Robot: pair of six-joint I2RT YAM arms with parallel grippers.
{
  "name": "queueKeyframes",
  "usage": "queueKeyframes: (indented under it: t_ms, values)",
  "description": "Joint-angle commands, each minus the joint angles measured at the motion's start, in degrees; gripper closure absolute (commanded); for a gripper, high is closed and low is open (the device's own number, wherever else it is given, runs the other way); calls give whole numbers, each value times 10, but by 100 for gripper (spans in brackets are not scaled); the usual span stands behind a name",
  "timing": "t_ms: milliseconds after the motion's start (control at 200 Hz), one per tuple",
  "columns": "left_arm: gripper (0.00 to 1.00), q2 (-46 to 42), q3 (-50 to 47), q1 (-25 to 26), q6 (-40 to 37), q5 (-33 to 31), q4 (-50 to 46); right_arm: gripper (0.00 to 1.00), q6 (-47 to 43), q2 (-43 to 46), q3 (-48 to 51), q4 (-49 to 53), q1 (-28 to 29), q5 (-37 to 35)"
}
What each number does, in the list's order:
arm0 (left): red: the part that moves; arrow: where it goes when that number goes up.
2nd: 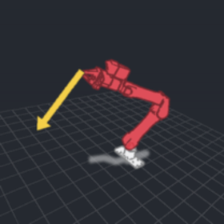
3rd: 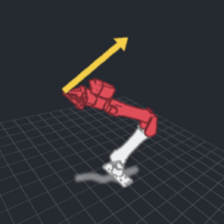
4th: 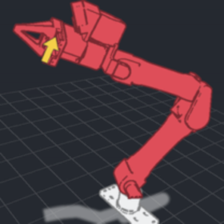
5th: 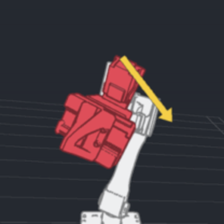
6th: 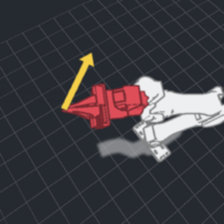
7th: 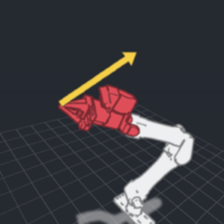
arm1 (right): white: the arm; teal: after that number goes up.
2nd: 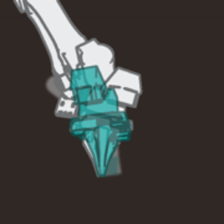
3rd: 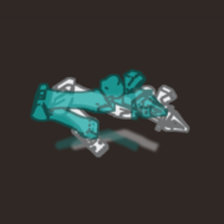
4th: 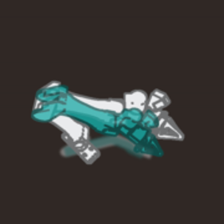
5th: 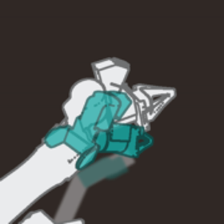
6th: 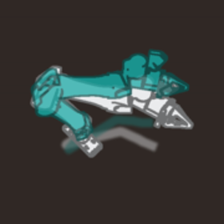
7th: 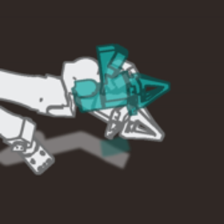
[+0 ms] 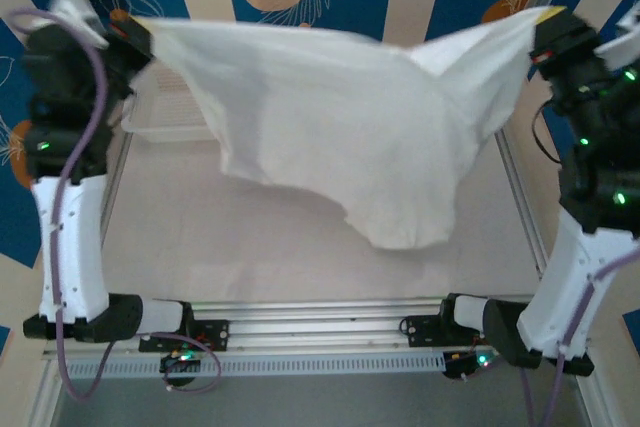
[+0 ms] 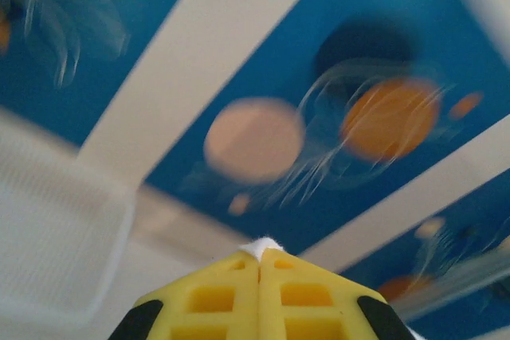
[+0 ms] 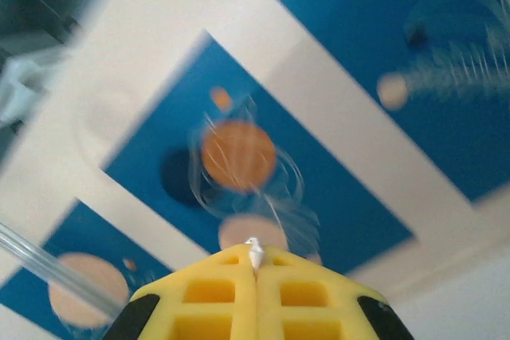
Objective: Fold the inside-out t-shirt
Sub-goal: Flatten out the T-shirt at the center of the table.
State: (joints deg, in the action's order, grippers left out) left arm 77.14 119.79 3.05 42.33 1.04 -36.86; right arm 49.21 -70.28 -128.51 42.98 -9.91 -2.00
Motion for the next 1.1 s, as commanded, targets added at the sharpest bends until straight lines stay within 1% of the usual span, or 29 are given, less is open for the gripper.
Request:
queueKeyframes:
  t_ms: [0, 40, 75, 115, 170, 245, 335, 420, 485, 750, 855, 965, 1090]
  values:
    - [100, 36, 54, -34, -5, 55, -7, 100, -39, 38, 12, -77, -6, -77]
    - [100, 45, 73, -40, 4, 81, 18, 100, -39, 56, 44, -120, -6, -90]
    - [100, 54, 94, -40, 8, 98, 29, 100, -25, 61, 56, -131, -7, -101]
    - [100, 63, 118, -41, 13, 112, 32, 100, -6, 55, 40, -117, -7, -99]
    - [100, 68, 144, -41, 10, 125, 31, 100, 1, 35, -1, -99, -8, -66]
    - [100, 60, 164, -42, -5, 108, 15, 100, 11, 6, -65, -81, -8, -35]
    - [100, 35, 166, -43, -30, 68, 0, 100, 23, -19, -120, -74, -8, -41]
    - [100, 13, 168, -43, -53, 36, -8, 100, 29, -23, -135, -97, -8, -45]
    - [100, 8, 185, -43, -63, 24, -22, 100, 34, -21, -136, -121, -8, -44]
    - [100, -14, 235, -43, -78, 19, -44, 100, 11, 3, -141, -184, -7, -53]
    - [100, -22, 235, -43, -73, 25, -47, 100, -2, 13, -140, -184, -8, -52]
    - [100, -30, 232, -43, -73, 22, -54, 100, -21, 24, -132, -181, -7, -68]
    - [100, -35, 232, -43, -68, 33, -51, 100, -33, 34, -122, -181, -7, -76]
